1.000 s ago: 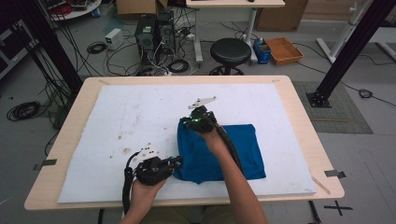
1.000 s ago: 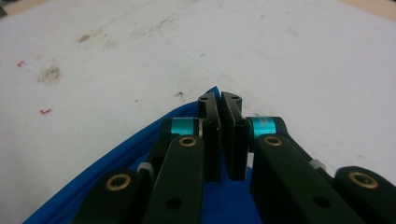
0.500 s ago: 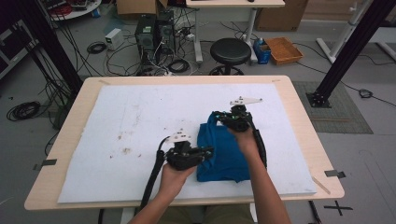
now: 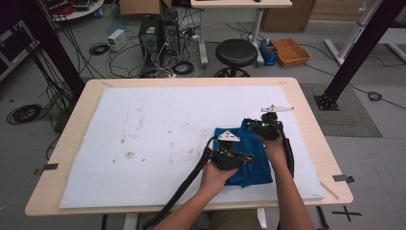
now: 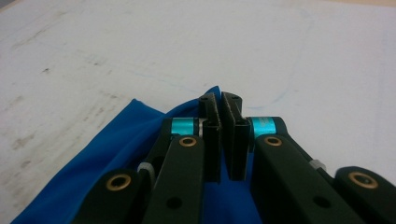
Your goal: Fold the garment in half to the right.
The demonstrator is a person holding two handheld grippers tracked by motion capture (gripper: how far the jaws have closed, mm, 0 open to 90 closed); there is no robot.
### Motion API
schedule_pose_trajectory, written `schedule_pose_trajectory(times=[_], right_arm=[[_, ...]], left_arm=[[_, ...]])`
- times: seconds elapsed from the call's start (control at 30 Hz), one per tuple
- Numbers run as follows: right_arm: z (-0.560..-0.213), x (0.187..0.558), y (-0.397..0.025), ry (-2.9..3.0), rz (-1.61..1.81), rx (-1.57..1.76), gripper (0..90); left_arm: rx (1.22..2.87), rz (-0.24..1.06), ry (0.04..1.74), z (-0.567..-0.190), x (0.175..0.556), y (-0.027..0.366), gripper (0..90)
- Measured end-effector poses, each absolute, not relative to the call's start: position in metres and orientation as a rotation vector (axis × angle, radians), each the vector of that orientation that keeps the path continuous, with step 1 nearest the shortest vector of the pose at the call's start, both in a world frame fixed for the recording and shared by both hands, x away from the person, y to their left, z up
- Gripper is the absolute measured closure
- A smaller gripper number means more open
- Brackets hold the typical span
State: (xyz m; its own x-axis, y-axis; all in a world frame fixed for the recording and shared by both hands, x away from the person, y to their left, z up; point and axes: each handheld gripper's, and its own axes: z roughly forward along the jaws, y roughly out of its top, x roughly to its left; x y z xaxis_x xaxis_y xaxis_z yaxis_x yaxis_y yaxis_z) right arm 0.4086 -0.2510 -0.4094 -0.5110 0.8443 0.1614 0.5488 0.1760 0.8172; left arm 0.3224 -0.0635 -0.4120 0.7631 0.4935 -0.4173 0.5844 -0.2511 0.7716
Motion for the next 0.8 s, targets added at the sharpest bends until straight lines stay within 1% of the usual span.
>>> schedule_pose_trajectory(times=[0.1, 0.17, 0.2, 0.23, 0.27, 0.3, 0.33, 0.4, 0.43, 0.5, 0.57, 0.6, 0.63, 0.7, 0.73, 0.8], right_arm=[[-0.411, 0.406, -0.26, 2.102, 1.224, 1.347, 87.2], [-0.412, 0.405, -0.266, 2.08, 1.211, 1.365, 87.2], [-0.413, 0.404, -0.268, 2.071, 1.2, 1.372, 87.1], [-0.414, 0.403, -0.27, 2.067, 1.19, 1.38, 86.2], [-0.414, 0.403, -0.272, 2.059, 1.177, 1.387, 80.0], [-0.414, 0.402, -0.274, 2.046, 1.17, 1.399, 71.6], [-0.414, 0.401, -0.276, 2.034, 1.17, 1.414, 66.0], [-0.412, 0.396, -0.281, 2.004, 1.174, 1.439, 56.2], [-0.411, 0.393, -0.283, 1.989, 1.178, 1.436, 54.7], [-0.408, 0.384, -0.288, 1.977, 1.191, 1.407, 54.7], [-0.404, 0.373, -0.292, 1.988, 1.184, 1.366, 56.0], [-0.403, 0.367, -0.294, 2.004, 1.189, 1.344, 61.1], [-0.402, 0.36, -0.295, 2.034, 1.202, 1.312, 68.0], [-0.403, 0.344, -0.292, 2.14, 1.203, 1.211, 77.1], [-0.404, 0.339, -0.29, 2.175, 1.189, 1.178, 78.3], [-0.408, 0.324, -0.283, 2.268, 1.174, 1.122, 78.0]], left_arm=[[1.906, -0.107, 0.818, -0.415, 0.324, -0.073, 82.7], [1.889, -0.095, 0.809, -0.414, 0.325, -0.075, 79.4], [1.88, -0.078, 0.801, -0.413, 0.325, -0.074, 75.4], [1.873, -0.061, 0.804, -0.412, 0.326, -0.072, 69.1], [1.866, -0.052, 0.809, -0.41, 0.327, -0.068, 61.9], [1.858, -0.04, 0.81, -0.408, 0.329, -0.062, 56.9], [1.846, -0.027, 0.809, -0.405, 0.33, -0.055, 52.2], [1.823, 0.026, 0.807, -0.398, 0.332, -0.037, 46.0], [1.815, 0.056, 0.801, -0.394, 0.333, -0.026, 42.1], [1.793, 0.123, 0.803, -0.39, 0.334, -0.002, 37.9], [1.757, 0.188, 0.805, -0.39, 0.335, 0.023, 31.8], [1.745, 0.215, 0.809, -0.391, 0.335, 0.036, 29.4], [1.735, 0.237, 0.816, -0.393, 0.336, 0.048, 27.8], [1.71, 0.277, 0.839, -0.397, 0.337, 0.072, 27.3], [1.703, 0.299, 0.859, -0.4, 0.336, 0.082, 27.3], [1.693, 0.327, 0.887, -0.405, 0.335, 0.103, 27.3]])
